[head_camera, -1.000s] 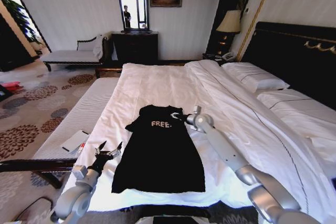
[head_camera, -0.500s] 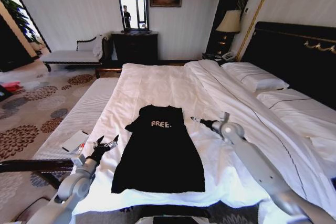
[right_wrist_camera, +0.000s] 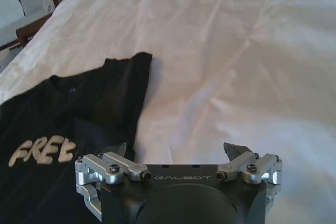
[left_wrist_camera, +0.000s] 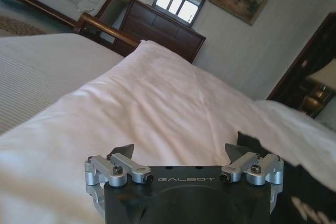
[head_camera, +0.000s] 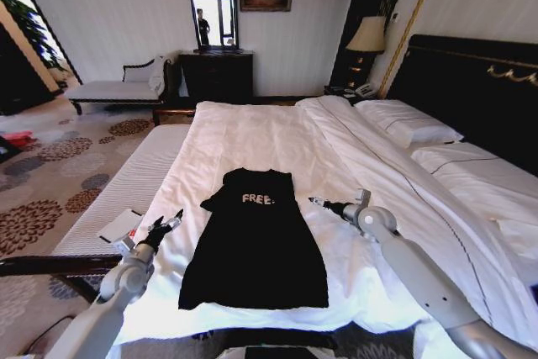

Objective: Fold the clothes on the bed.

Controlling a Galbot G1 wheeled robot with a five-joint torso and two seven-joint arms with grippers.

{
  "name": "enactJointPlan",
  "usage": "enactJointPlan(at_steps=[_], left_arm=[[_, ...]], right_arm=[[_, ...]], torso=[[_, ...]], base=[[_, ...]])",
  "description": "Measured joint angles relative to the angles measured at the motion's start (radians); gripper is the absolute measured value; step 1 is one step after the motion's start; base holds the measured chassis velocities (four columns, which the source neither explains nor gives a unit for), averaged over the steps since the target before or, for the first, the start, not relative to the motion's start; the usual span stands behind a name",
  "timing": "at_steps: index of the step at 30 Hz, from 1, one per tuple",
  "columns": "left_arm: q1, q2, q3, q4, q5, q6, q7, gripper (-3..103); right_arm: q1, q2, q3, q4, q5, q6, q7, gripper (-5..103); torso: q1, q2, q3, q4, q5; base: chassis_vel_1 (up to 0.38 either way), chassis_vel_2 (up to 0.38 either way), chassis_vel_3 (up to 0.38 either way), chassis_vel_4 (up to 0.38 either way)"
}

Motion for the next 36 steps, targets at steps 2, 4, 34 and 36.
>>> enactJointPlan(at_steps=[2, 4, 34, 36], left_arm=[[-0.048, -0.015, 0.026, 0.027, -0.017, 0.007, -0.001, 98], [-0.066, -0.019, 0.042, 0.040, -0.014, 0.009, -0.001, 95], [-0.251, -0.045, 0.286, 0.225, 0.150, -0.011, -0.002, 44], [-0.253, -0.049, 0.286, 0.229, 0.150, -0.012, -0.004, 34]], right_arm=[[-0.011, -0.007, 0.002, 0.010, 0.000, 0.000, 0.005, 100], [-0.016, -0.010, 0.003, 0.013, 0.000, 0.000, 0.007, 100], [-0.031, -0.005, 0.021, 0.000, 0.000, 0.004, 0.013, 100], [-0.031, -0.004, 0.022, -0.001, -0.001, 0.005, 0.013, 100]], torso=[[0.000, 0.000, 0.000, -0.0003, 0.0000], [0.000, 0.000, 0.000, -0.0002, 0.0001], [0.000, 0.000, 0.000, 0.0003, 0.0002], [0.000, 0.000, 0.000, 0.0003, 0.0000]], base=[[0.000, 0.000, 0.000, 0.000], [0.000, 0.000, 0.000, 0.000], [0.000, 0.000, 0.000, 0.000], [0.000, 0.000, 0.000, 0.000]])
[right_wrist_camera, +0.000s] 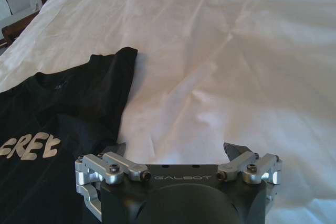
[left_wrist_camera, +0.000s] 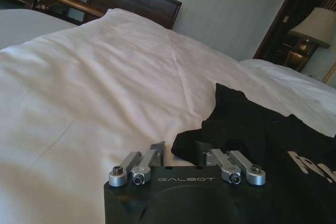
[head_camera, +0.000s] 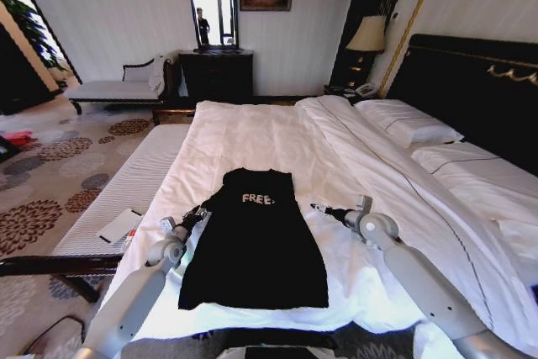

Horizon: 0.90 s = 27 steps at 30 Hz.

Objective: Fold the clothes on the bed.

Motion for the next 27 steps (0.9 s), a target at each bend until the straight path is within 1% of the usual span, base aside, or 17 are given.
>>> enactJointPlan(at_steps=[1, 2, 3, 4, 6, 7, 9, 10, 16, 18, 19, 21, 27], left_arm=[[-0.001, -0.002, 0.001, 0.002, 0.000, 0.000, -0.001, 28], [-0.001, -0.002, 0.001, 0.002, 0.000, 0.000, -0.001, 28], [-0.003, -0.004, 0.003, 0.005, 0.001, 0.000, -0.003, 23], [-0.003, -0.005, 0.006, 0.006, 0.002, 0.000, -0.004, 23], [-0.004, -0.006, 0.011, 0.007, 0.003, 0.000, -0.005, 12], [-0.004, -0.006, 0.011, 0.007, 0.003, 0.000, -0.005, 12], [-0.008, -0.008, 0.014, 0.007, 0.004, 0.000, -0.008, 3], [-0.011, -0.009, 0.016, 0.008, 0.003, -0.001, -0.012, 1], [-0.026, -0.009, 0.009, 0.004, -0.016, 0.000, -0.027, 0], [-0.034, -0.005, -0.011, -0.006, -0.045, 0.000, -0.037, 0], [-0.034, -0.005, -0.011, -0.006, -0.045, 0.000, -0.037, 0], [-0.039, 0.005, -0.044, -0.013, -0.068, 0.000, -0.045, 0], [-0.039, 0.027, -0.091, -0.015, -0.096, 0.000, -0.049, 0]], right_arm=[[0.000, 0.001, 0.000, 0.000, 0.000, 0.000, 0.000, 100], [0.000, 0.001, 0.000, 0.000, 0.000, 0.000, 0.000, 100], [0.000, 0.001, 0.000, 0.000, 0.000, 0.001, 0.001, 100], [0.001, 0.002, -0.001, 0.001, 0.001, 0.001, 0.002, 100], [0.002, 0.000, -0.001, 0.003, 0.003, 0.001, 0.003, 100], [0.002, 0.000, -0.001, 0.003, 0.003, 0.001, 0.003, 100], [0.004, -0.003, 0.000, 0.005, 0.004, 0.002, 0.004, 100], [0.003, -0.005, 0.002, 0.006, 0.005, 0.002, 0.004, 100], [-0.017, -0.006, 0.015, 0.013, -0.003, 0.004, 0.003, 100], [-0.031, -0.005, 0.021, 0.017, -0.015, 0.006, 0.000, 100], [-0.031, -0.005, 0.021, 0.017, -0.015, 0.006, 0.000, 100], [-0.036, -0.005, 0.023, 0.019, -0.023, 0.008, -0.003, 100], [-0.038, -0.005, 0.023, 0.020, -0.027, 0.009, -0.005, 100]], torso=[[0.000, 0.000, 0.000, 0.0000, 0.0000], [0.000, 0.000, 0.000, 0.0000, 0.0000], [0.000, 0.000, 0.000, -0.0001, 0.0001], [0.000, 0.000, 0.000, -0.0001, 0.0001], [0.000, 0.000, 0.000, -0.0001, 0.0001], [0.000, 0.000, 0.000, -0.0001, 0.0001], [0.000, 0.000, 0.000, 0.0000, 0.0000], [0.000, 0.000, 0.000, 0.0000, 0.0000], [0.000, 0.000, 0.000, -0.0001, -0.0001], [0.000, 0.000, 0.000, -0.0004, -0.0001], [0.000, 0.000, 0.000, -0.0004, -0.0001], [0.000, 0.000, 0.000, -0.0003, 0.0000], [0.000, 0.000, 0.000, 0.0000, -0.0001]], base=[[0.000, 0.000, 0.000, 0.000], [0.000, 0.000, 0.000, 0.000], [0.000, 0.000, 0.000, 0.000], [0.000, 0.000, 0.000, 0.000], [0.000, 0.000, 0.000, 0.000], [0.000, 0.000, 0.000, 0.000], [0.000, 0.000, 0.000, 0.000], [0.000, 0.000, 0.000, 0.000], [0.000, 0.000, 0.000, 0.000], [0.000, 0.000, 0.000, 0.000], [0.000, 0.000, 0.000, 0.000], [0.000, 0.000, 0.000, 0.000], [0.000, 0.000, 0.000, 0.000]])
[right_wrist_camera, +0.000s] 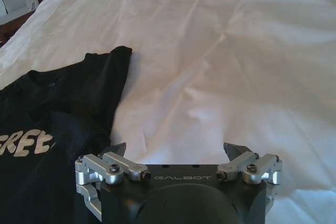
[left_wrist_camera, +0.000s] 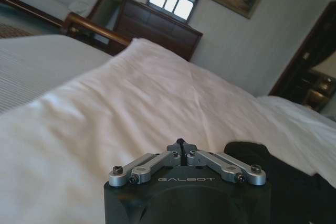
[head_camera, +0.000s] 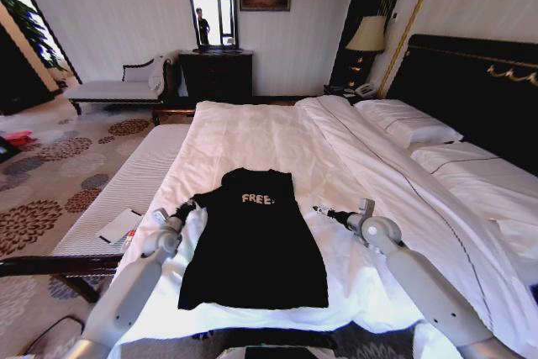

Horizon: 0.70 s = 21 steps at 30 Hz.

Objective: Fold the clothes on the bed.

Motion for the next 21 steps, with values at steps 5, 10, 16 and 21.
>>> enactJointPlan(at_steps=[5, 10, 16, 21], left_arm=[[-0.007, 0.016, -0.028, 0.014, -0.002, -0.011, 0.005, 0], [-0.038, 0.021, -0.018, 0.034, 0.012, -0.020, 0.006, 0], [-0.060, 0.016, 0.021, 0.047, 0.041, -0.023, 0.000, 0], [-0.052, 0.006, 0.050, 0.005, 0.062, -0.020, -0.029, 0]], right_arm=[[-0.002, 0.003, -0.004, 0.005, -0.003, 0.001, 0.000, 100], [-0.003, 0.002, -0.004, 0.010, -0.005, 0.004, -0.001, 100], [-0.006, -0.001, 0.004, 0.013, -0.009, 0.007, -0.005, 100], [-0.012, -0.003, 0.010, 0.013, -0.024, 0.010, -0.014, 100]], torso=[[0.000, 0.000, 0.000, 0.0000, 0.0000], [0.000, 0.000, 0.000, -0.0001, 0.0001], [0.000, 0.000, 0.000, 0.0000, 0.0001], [0.000, 0.000, 0.000, 0.0000, 0.0002]], base=[[0.000, 0.000, 0.000, 0.000], [0.000, 0.000, 0.000, 0.000], [0.000, 0.000, 0.000, 0.000], [0.000, 0.000, 0.000, 0.000]])
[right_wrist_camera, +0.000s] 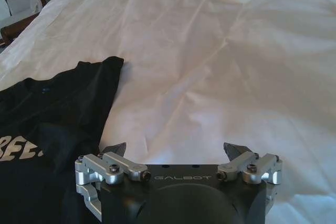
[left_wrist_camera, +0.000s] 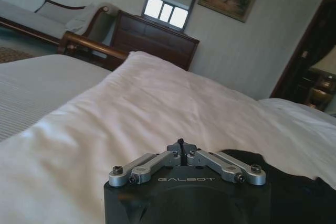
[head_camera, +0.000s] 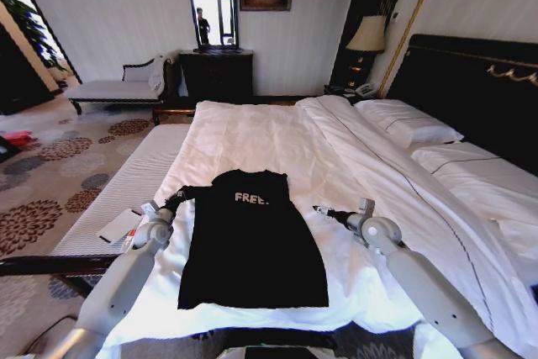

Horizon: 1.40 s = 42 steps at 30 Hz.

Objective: Fold the clothes on the bed.

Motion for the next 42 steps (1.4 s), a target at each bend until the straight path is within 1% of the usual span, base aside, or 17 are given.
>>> enactJointPlan(at_steps=[3, 9, 10, 15, 16, 24, 25, 26, 27, 29, 30, 31, 32, 36, 38, 41, 42], left_arm=[[0.014, -0.007, 0.023, -0.054, 0.013, 0.006, -0.026, 0], [0.008, -0.031, 0.088, -0.100, 0.061, 0.007, -0.055, 0], [0.008, -0.031, 0.088, -0.100, 0.061, 0.007, -0.055, 0], [-0.044, -0.045, 0.164, -0.081, 0.105, 0.003, -0.064, 0], [-0.044, -0.045, 0.164, -0.081, 0.105, 0.003, -0.064, 0], [-0.072, -0.035, 0.266, -0.058, 0.159, -0.001, -0.055, 0], [-0.071, -0.035, 0.275, -0.058, 0.166, 0.000, -0.053, -2], [-0.071, -0.035, 0.275, -0.058, 0.166, 0.000, -0.053, -2], [-0.068, -0.034, 0.281, -0.060, 0.171, 0.004, -0.049, 1], [-0.059, -0.031, 0.286, -0.068, 0.179, 0.015, -0.035, 12], [-0.053, -0.027, 0.286, -0.071, 0.186, 0.019, -0.029, 12], [-0.046, -0.024, 0.286, -0.071, 0.197, 0.020, -0.025, 17], [-0.046, -0.024, 0.286, -0.071, 0.197, 0.020, -0.025, 17], [-0.009, -0.004, 0.284, -0.088, 0.249, 0.017, -0.005, 39], [0.004, 0.002, 0.282, -0.102, 0.267, 0.012, 0.001, 39], [0.032, 0.017, 0.277, -0.143, 0.299, -0.005, 0.011, 55], [0.032, 0.017, 0.277, -0.143, 0.299, -0.005, 0.011, 55]], right_arm=[[-0.001, 0.002, 0.000, 0.000, -0.011, 0.002, -0.003, 100], [-0.010, 0.005, 0.000, 0.003, -0.031, 0.004, -0.010, 100], [-0.010, 0.005, 0.000, 0.003, -0.031, 0.004, -0.010, 100], [-0.027, 0.003, 0.016, 0.008, -0.042, 0.006, -0.015, 100], [-0.027, 0.003, 0.016, 0.008, -0.042, 0.006, -0.015, 100], [-0.040, -0.004, 0.047, 0.010, -0.044, 0.008, -0.025, 100], [-0.042, -0.004, 0.049, 0.010, -0.044, 0.009, -0.026, 100], [-0.042, -0.004, 0.049, 0.010, -0.044, 0.009, -0.026, 100], [-0.043, -0.004, 0.050, 0.010, -0.045, 0.009, -0.027, 100], [-0.044, -0.003, 0.051, 0.009, -0.049, 0.011, -0.028, 100], [-0.045, -0.003, 0.051, 0.008, -0.051, 0.012, -0.028, 100], [-0.045, -0.003, 0.051, 0.007, -0.054, 0.014, -0.029, 100], [-0.045, -0.003, 0.051, 0.007, -0.054, 0.014, -0.029, 100], [-0.043, -0.002, 0.051, -0.001, -0.057, 0.021, -0.032, 100], [-0.040, -0.002, 0.048, -0.003, -0.057, 0.023, -0.032, 100], [-0.034, -0.002, 0.040, -0.003, -0.058, 0.026, -0.032, 100], [-0.034, -0.002, 0.040, -0.003, -0.058, 0.026, -0.032, 100]], torso=[[0.000, 0.000, 0.000, 0.0001, 0.0001], [0.000, 0.000, 0.000, 0.0000, 0.0000], [0.000, 0.000, 0.000, 0.0000, 0.0000], [0.000, 0.000, 0.000, -0.0003, 0.0001], [0.000, 0.000, 0.000, -0.0003, 0.0001], [0.000, 0.000, 0.000, 0.0000, -0.0001], [0.000, 0.000, 0.000, 0.0000, -0.0001], [0.000, 0.000, 0.000, 0.0000, -0.0001], [0.000, 0.000, 0.000, -0.0001, 0.0000], [0.000, 0.000, 0.000, -0.0001, -0.0001], [0.000, 0.000, 0.000, -0.0002, 0.0000], [0.000, 0.000, 0.000, -0.0001, 0.0000], [0.000, 0.000, 0.000, -0.0001, 0.0000], [0.000, 0.000, 0.000, 0.0000, -0.0001], [0.000, 0.000, 0.000, 0.0000, -0.0002], [0.000, 0.000, 0.000, 0.0000, -0.0001], [0.000, 0.000, 0.000, 0.0000, -0.0001]], base=[[0.000, 0.000, 0.000, 0.000], [0.000, 0.000, 0.000, 0.000], [0.000, 0.000, 0.000, 0.000], [0.000, 0.000, 0.000, 0.000], [0.000, 0.000, 0.000, 0.000], [0.000, 0.000, 0.000, 0.000], [0.000, 0.000, 0.000, 0.000], [0.000, 0.000, 0.000, 0.000], [0.000, 0.000, 0.000, 0.000], [0.000, 0.000, 0.000, 0.000], [0.000, 0.000, 0.000, 0.000], [0.000, 0.000, 0.000, 0.000], [0.000, 0.000, 0.000, 0.000], [0.000, 0.000, 0.000, 0.000], [0.000, 0.000, 0.000, 0.000], [0.000, 0.000, 0.000, 0.000], [0.000, 0.000, 0.000, 0.000]])
